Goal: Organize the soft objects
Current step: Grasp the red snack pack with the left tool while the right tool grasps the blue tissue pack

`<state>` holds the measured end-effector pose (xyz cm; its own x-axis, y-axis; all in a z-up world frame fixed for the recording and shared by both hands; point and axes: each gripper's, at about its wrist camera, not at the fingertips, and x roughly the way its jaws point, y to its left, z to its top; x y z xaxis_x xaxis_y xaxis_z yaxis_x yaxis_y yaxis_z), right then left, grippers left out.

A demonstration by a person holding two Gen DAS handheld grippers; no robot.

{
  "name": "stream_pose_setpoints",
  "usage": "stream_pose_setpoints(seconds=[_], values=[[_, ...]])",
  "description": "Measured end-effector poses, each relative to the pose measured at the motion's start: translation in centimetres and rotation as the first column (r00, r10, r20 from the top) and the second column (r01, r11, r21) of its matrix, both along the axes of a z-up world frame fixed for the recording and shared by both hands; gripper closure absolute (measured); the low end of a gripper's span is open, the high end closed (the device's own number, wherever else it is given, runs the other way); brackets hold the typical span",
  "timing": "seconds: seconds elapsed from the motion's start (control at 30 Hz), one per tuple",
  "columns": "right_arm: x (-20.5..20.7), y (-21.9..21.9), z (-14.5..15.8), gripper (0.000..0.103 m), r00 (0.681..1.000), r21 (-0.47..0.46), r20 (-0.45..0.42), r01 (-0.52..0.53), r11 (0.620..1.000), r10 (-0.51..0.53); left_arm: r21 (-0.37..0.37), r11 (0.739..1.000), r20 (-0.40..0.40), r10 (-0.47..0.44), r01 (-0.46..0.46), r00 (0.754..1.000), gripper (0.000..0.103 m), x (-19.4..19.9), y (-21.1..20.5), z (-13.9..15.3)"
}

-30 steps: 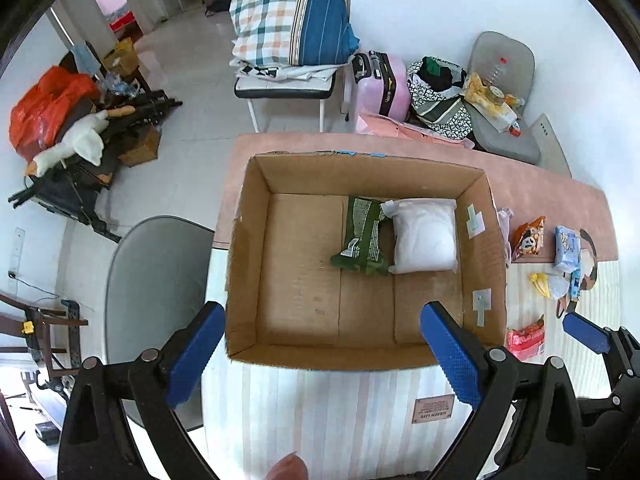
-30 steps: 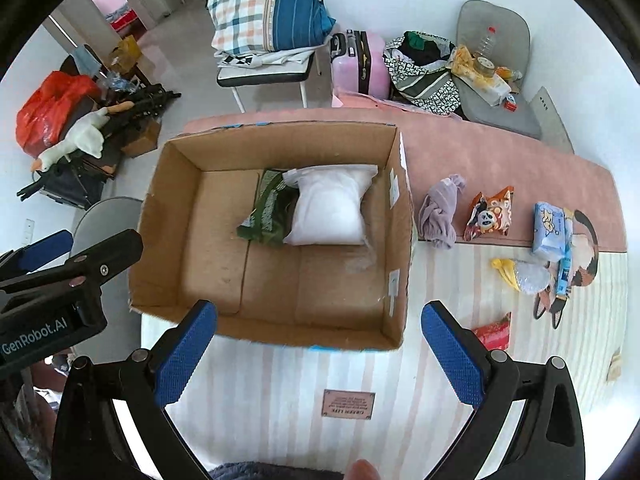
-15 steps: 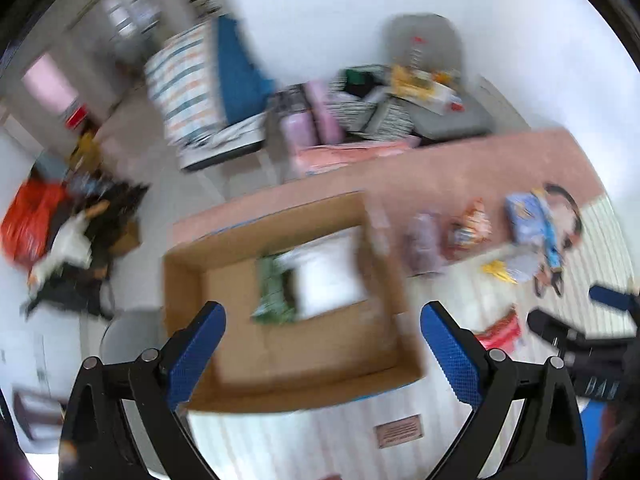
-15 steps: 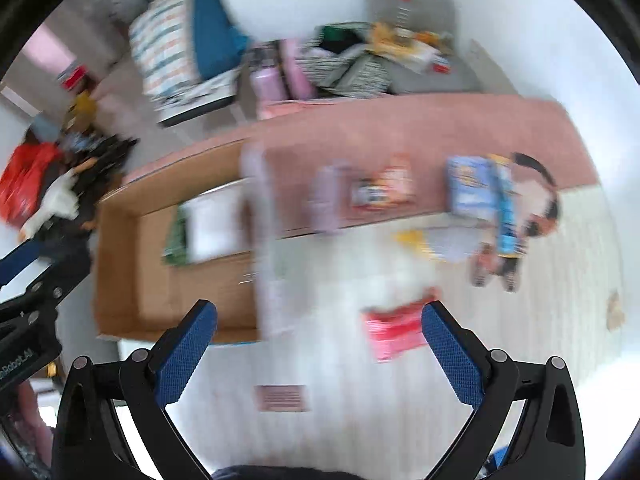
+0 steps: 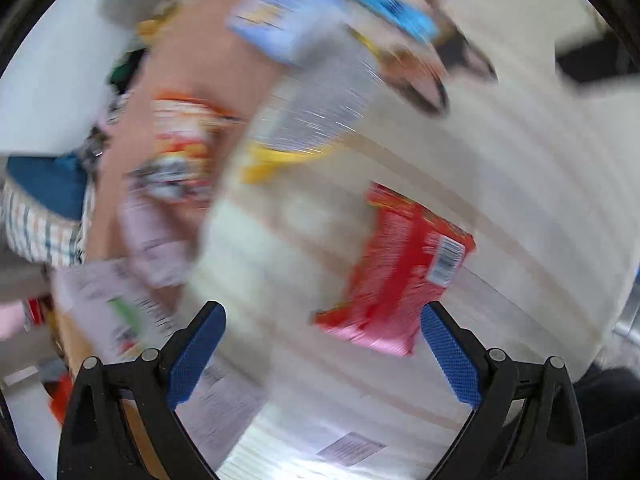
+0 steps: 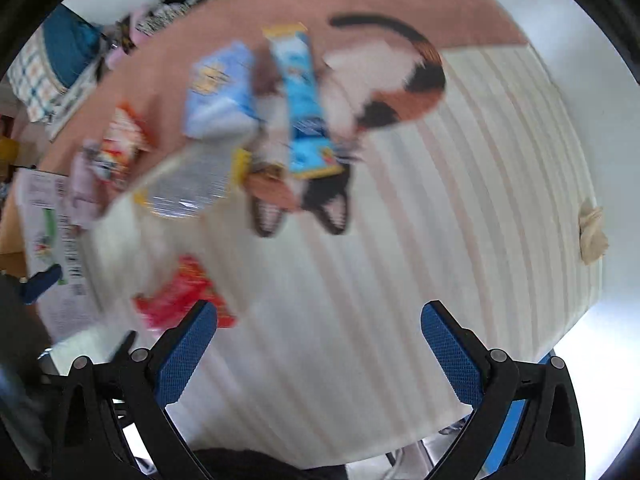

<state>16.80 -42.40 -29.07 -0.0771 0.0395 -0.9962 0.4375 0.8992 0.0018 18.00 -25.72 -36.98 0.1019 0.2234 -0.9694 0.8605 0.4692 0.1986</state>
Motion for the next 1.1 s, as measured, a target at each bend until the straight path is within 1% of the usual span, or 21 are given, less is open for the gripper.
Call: stream_pose_setpoints(seconds=[0.1,0.13,0.17,0.2,0.23,0.3,0.37,0.4,0.43,0.5,0.53,0.57,0.6,0.63,0.7,0.83,0.9,0.93,1.03,1.07,1.1], values=[[-0.2,-1.5,-1.9,0.000,1.000,0.007,-0.028,-0.009,1.000,0.009,0.069,0.997,-0.045,-0.028,0.031,0.999,0.005,-1.0,-1.7,-4.0],[-0.1,-1.9,-2.1,0.000,0.999,0.010,-0.031,-0.011,1.000,0.012,0.073,0.997,-0.049,-0.025,0.029,0.998,0.019,-1.1,-1.9,-4.5],[0.2,-2.2,-2.3,0.000,0.999,0.015,-0.031,-0.018,1.000,0.019,0.072,0.997,-0.060,-0.009,0.014,0.998,0.020,-1.0,-2.0,-4.8],[0.5,-2.5,-2.3,0.000,0.999,0.020,-0.027,-0.024,1.000,0.024,0.044,0.998,-0.070,0.048,-0.045,0.996,0.033,-0.3,-1.9,-4.4],[0.9,-2.6,-2.3,0.000,0.999,0.026,-0.022,-0.029,0.999,0.030,0.031,0.993,-0.089,0.115,-0.112,0.989,0.051,0.6,-1.6,-4.1],[2.6,-2.8,-2.0,0.000,0.999,0.040,0.000,-0.049,0.998,0.049,0.018,0.970,-0.089,0.245,-0.244,0.966,0.055,2.3,-0.6,-3.5],[4.8,-2.5,-1.7,0.000,0.997,0.048,0.028,-0.071,0.996,0.069,-0.003,0.895,-0.106,0.443,-0.445,0.890,0.056,4.9,1.6,-2.9],[5.9,-2.4,-1.7,0.000,0.996,0.054,0.042,-0.079,0.995,0.076,-0.014,0.829,-0.128,0.553,-0.559,0.824,0.056,6.3,3.1,-2.8],[7.4,-2.1,-1.7,0.000,0.995,0.060,0.055,-0.085,0.995,0.082,-0.019,0.743,-0.151,0.660,-0.669,0.736,0.056,7.7,4.8,-2.8],[10.8,-1.5,-2.4,0.001,0.993,0.078,0.066,-0.101,0.992,0.096,-0.021,0.609,-0.210,0.772,-0.793,0.599,0.056,9.4,7.0,-3.0],[12.5,-1.1,-3.0,0.006,0.993,0.088,0.063,-0.103,0.991,0.098,-0.018,0.553,-0.241,0.806,-0.833,0.540,0.056,10.0,7.8,-3.2],[14.3,-0.7,-3.9,0.008,0.993,0.099,0.053,-0.107,0.989,0.103,-0.017,0.523,-0.260,0.820,-0.852,0.509,0.056,10.4,8.1,-3.2],[15.8,0.0,-4.8,0.009,0.993,0.100,0.038,-0.115,0.988,0.112,-0.020,0.502,-0.272,0.829,-0.865,0.488,0.056,10.6,8.4,-3.3],[17.1,0.3,-5.7,0.010,0.993,0.097,0.018,-0.122,0.988,0.120,-0.021,0.493,-0.283,0.831,-0.870,0.479,0.055,10.8,8.5,-3.4],[19.5,1.1,-7.7,0.012,0.991,0.084,-0.037,-0.129,0.988,0.132,-0.023,0.497,-0.303,0.824,-0.868,0.479,0.053,11.0,8.7,-3.5],[21.4,2.0,-10.6,0.012,0.985,0.106,-0.103,-0.127,0.986,0.138,-0.017,0.505,-0.344,0.807,-0.863,0.479,0.048,10.8,9.8,-3.9],[21.7,2.4,-11.7,0.019,0.982,0.112,-0.126,-0.125,0.986,0.139,-0.008,0.509,-0.364,0.800,-0.861,0.477,0.046,9.4,10.3,-4.5],[21.7,2.5,-12.1,0.031,0.981,0.107,-0.137,-0.124,0.986,0.138,-0.004,0.515,-0.369,0.796,-0.857,0.480,0.043,9.3,10.3,-4.7],[21.5,2.8,-12.3,0.046,0.980,0.065,-0.141,-0.134,0.989,0.142,0.013,0.551,-0.350,0.784,-0.834,0.512,0.044,8.9,9.9,-5.6],[21.4,3.2,-12.3,0.050,0.978,0.050,-0.139,-0.147,0.988,0.153,0.010,0.556,-0.339,0.784,-0.831,0.521,0.045,8.8,9.7,-5.5],[21.2,3.3,-12.3,0.053,0.979,0.045,-0.136,-0.151,0.988,0.155,0.004,0.564,-0.325,0.781,-0.825,0.533,0.052,8.7,9.4,-5.4]])
